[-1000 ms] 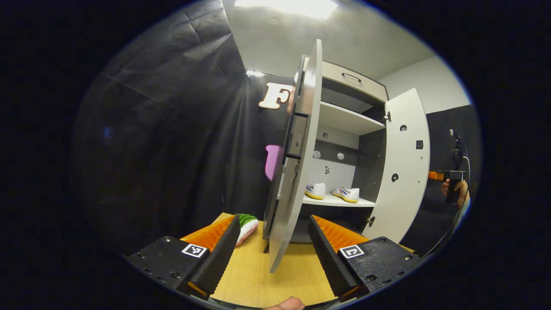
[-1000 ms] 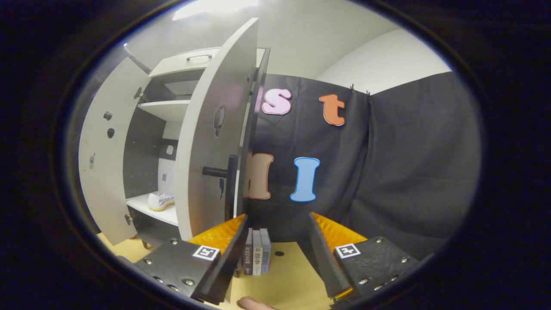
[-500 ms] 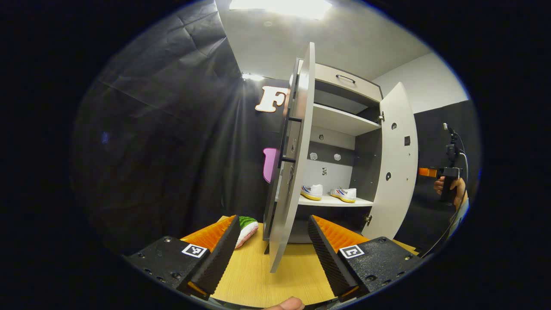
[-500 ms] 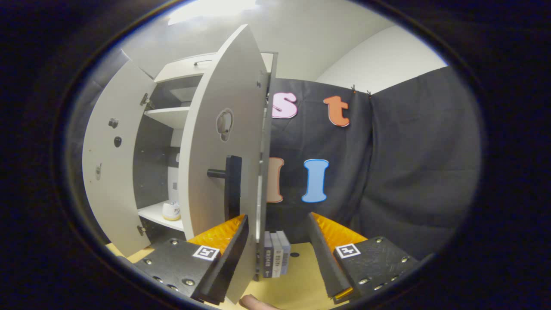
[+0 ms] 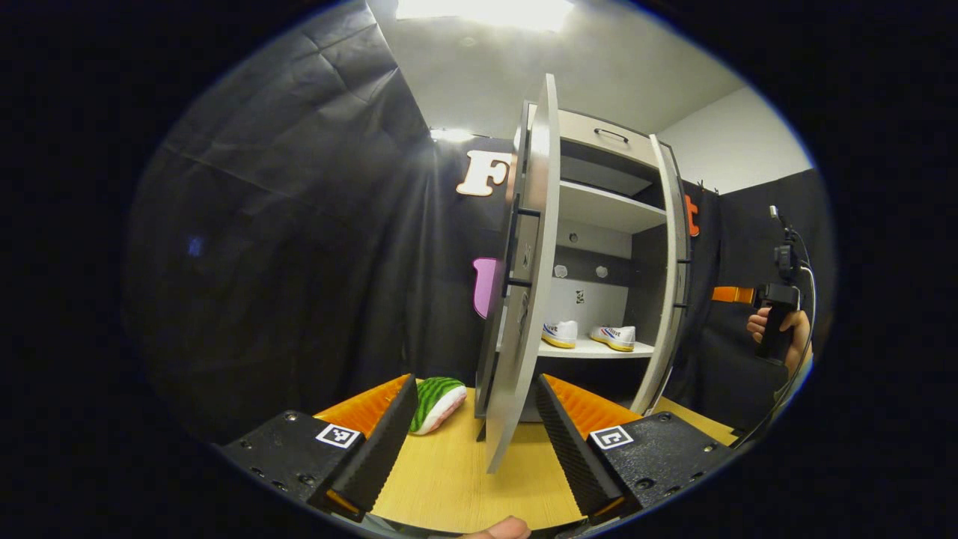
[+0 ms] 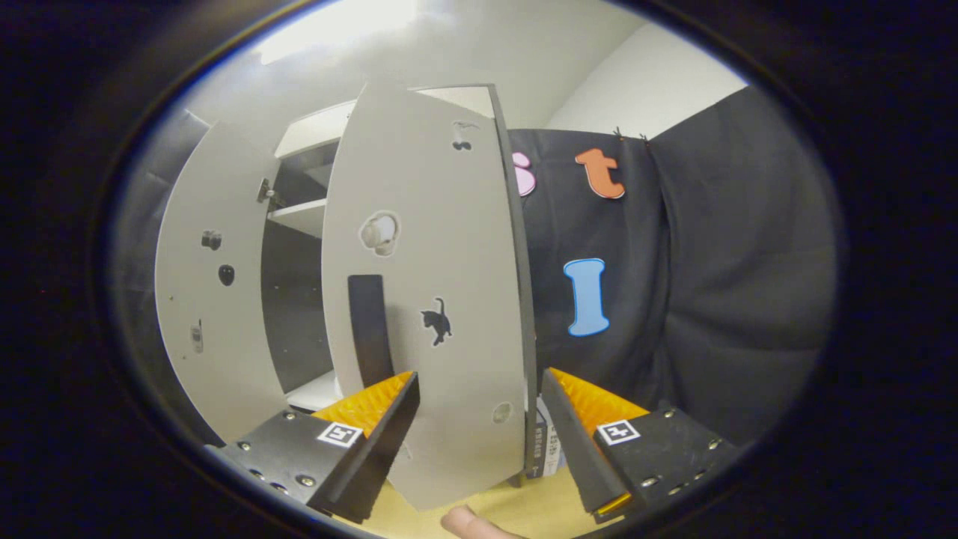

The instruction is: Grab one shoe with the right hand and put it into the shoe cabinet, grab the other shoe with the left hand and put it into the shoe cabinet; then close the right door with the right hand and the left door with the left hand.

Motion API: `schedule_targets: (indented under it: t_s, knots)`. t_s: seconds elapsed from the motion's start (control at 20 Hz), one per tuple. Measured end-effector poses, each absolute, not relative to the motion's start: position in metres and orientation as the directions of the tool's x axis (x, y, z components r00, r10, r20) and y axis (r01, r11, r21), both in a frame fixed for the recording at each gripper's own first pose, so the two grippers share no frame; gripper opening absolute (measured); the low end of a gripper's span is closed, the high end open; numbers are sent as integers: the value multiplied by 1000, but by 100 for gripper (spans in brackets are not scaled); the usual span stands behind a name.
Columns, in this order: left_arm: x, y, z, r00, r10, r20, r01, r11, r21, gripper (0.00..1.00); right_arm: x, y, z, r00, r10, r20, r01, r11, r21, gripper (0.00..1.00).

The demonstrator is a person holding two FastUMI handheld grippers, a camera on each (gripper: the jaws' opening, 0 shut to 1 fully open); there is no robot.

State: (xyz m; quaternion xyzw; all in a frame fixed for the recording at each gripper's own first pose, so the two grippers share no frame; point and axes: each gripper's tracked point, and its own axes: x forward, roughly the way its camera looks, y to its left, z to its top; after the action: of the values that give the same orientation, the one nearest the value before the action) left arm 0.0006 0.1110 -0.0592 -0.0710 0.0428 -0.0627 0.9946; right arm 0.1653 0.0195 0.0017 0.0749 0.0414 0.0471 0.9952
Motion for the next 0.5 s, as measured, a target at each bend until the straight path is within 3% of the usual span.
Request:
schedule_targets:
  t_s: [0.35, 0.4, 0.5]
  knots:
    - [-4, 111, -57, 988, -135, -79, 124, 983, -133, 96, 127, 21, -10, 982, 166, -91, -144, 967, 210, 98]
    - [-4, 111, -57, 987, -137, -80, 126, 984, -127, 92, 122, 21, -11, 982, 168, -90, -147, 967, 210, 98]
    - [-4, 112, -59, 987, -132, -90, 122, 986, -111, 95, 113, 18, -13, 984, 158, -84, -139, 971, 196, 98]
